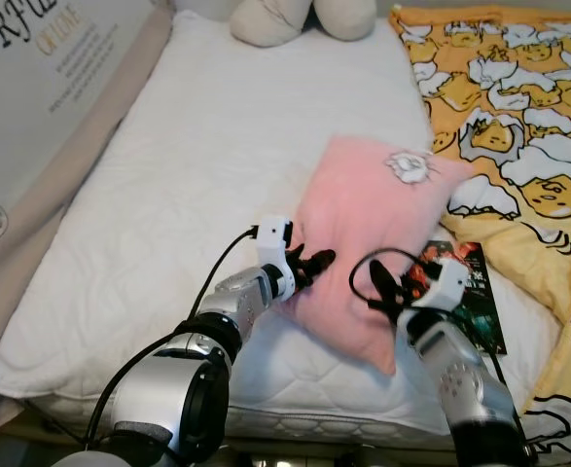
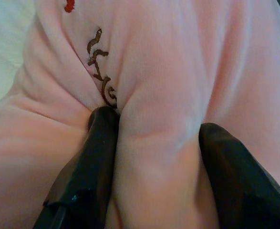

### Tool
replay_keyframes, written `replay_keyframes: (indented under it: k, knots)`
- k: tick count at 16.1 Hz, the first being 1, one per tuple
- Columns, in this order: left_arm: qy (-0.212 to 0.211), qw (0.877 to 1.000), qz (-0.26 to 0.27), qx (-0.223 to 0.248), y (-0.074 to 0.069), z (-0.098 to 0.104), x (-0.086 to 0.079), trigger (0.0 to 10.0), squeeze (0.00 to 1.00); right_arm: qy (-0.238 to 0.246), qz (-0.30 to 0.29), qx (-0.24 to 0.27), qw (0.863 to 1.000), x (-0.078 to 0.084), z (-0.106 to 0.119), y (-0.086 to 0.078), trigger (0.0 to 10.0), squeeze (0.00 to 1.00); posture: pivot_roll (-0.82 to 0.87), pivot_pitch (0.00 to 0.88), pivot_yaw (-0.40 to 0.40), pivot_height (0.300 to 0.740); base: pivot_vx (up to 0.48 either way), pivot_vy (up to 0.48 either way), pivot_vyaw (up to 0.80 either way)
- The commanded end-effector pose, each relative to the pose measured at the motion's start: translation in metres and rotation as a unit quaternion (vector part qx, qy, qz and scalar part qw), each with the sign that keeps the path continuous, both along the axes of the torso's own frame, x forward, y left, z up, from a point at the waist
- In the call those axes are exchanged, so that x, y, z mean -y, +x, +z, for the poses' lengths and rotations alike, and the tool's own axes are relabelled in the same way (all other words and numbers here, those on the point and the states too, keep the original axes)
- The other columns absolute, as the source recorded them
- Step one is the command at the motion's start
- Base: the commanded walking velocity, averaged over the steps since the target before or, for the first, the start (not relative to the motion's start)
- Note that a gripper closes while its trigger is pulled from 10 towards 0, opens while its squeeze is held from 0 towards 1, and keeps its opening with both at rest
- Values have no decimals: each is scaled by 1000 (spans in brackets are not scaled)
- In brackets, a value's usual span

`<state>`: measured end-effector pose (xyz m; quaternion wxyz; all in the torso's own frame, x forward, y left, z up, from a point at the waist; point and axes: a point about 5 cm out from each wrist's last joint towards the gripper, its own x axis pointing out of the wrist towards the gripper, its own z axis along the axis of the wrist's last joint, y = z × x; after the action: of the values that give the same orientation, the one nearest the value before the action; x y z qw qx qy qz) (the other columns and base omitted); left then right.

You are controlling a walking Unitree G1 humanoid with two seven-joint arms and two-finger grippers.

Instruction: Clean up the room

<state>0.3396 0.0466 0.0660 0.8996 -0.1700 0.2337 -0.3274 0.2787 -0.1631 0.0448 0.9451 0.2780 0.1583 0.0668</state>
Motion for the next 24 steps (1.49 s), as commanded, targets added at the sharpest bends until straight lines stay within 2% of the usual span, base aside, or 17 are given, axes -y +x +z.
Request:
replay_keyframes:
  k: [1,3,6,8,10,12,14,15,17,20,21,22,23,24]
  knots:
    - [18,999,-37,-32,-16,-18,6,0,0,-9,20,-14,1000,-9,-5,-6,0,0,-145,73,54,740,0,0,0]
    - [31,998,-51,-21,-18,-23,-1,0,0,-33,11,-12,999,-2,-7,-17,0,0,-143,58,60,740,0,0,0]
    - [12,999,-30,-19,-18,-23,-4,0,0,-55,3,-14,998,2,-9,-23,0,0,-136,46,57,740,0,0,0]
    - [-6,1000,-17,1,-14,-17,-2,0,0,-60,-3,-10,998,3,-8,-22,0,0,-130,32,56,740,0,0,0]
    - [-11,1000,3,22,-9,-11,-9,0,0,-70,-14,5,997,7,-1,-14,0,0,-119,9,58,740,0,0,0]
    - [-17,999,17,45,-3,-5,-21,0,0,-84,-24,38,995,15,15,-1,0,0,-108,0,59,740,0,0,0]
    - [-28,997,37,68,5,5,-32,0,0,-98,-37,77,991,26,37,14,0,0,-94,0,56,740,0,0,0]
    - [-42,994,45,87,10,15,-37,0,0,-106,-48,108,987,35,56,25,0,0,-84,0,53,740,0,0,0]
    - [-69,989,51,121,18,34,-40,0,0,-110,-59,146,981,47,81,37,0,0,-73,0,47,740,0,0,0]
    - [-81,980,59,173,31,66,-44,0,0,-111,-56,167,978,47,95,49,0,0,-36,0,28,740,0,0,0]
    - [-63,978,50,191,32,72,-44,0,0,-114,-45,153,981,43,90,51,0,0,-26,0,23,740,0,0,0]
    - [-32,978,46,203,32,72,-44,9529,0,-134,-49,136,980,42,82,50,0,0,-19,0,19,740,0,0,0]
    - [-14,977,46,207,32,72,-44,9529,0,-145,-56,128,979,42,79,50,0,0,-19,0,19,740,0,0,0]
    - [35,970,49,234,31,69,-47,10000,1000,-188,-82,125,971,43,73,46,10000,1000,-14,0,13,740,0,0,0]
